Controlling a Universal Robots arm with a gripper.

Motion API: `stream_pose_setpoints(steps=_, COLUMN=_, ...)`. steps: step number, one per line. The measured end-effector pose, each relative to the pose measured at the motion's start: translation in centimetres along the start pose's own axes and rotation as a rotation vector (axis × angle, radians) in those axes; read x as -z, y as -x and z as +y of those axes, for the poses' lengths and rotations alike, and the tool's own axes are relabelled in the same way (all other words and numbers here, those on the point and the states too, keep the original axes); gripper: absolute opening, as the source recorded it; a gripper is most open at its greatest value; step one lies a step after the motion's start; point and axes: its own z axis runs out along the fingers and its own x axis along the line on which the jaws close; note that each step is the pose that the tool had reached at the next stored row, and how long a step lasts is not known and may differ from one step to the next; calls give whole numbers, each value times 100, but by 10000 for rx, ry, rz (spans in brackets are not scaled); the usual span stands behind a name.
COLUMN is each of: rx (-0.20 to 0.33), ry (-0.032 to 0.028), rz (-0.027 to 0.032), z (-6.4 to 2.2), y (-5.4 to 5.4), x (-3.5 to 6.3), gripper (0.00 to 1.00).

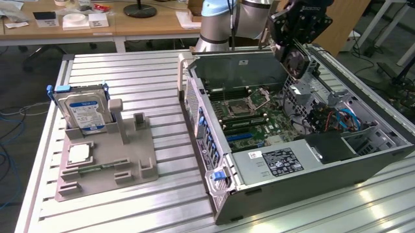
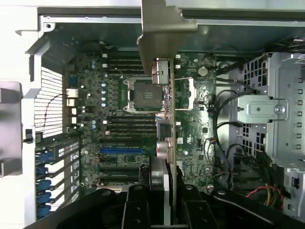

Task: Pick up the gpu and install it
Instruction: 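Pick up the gpu and move the gpu toward the slot, then insert the gpu into the slot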

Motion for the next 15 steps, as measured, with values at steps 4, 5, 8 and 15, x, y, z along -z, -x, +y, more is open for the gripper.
stream_pose_setpoints(steps=4, rx=6, ry=1, rz=1, z=1, y=82, x=-3, gripper=28)
stream_pose_setpoints(steps=5, rx=5, ry=1, rz=-1, z=1, y=83, x=-3, gripper=28)
stream_pose_setpoints(steps=8, rx=5, ry=0, rz=0, z=1, y=83, x=-3, gripper=28)
stream_pose_setpoints(steps=15, rx=5, ry=1, rz=0, z=1, y=83, x=-3, gripper=28)
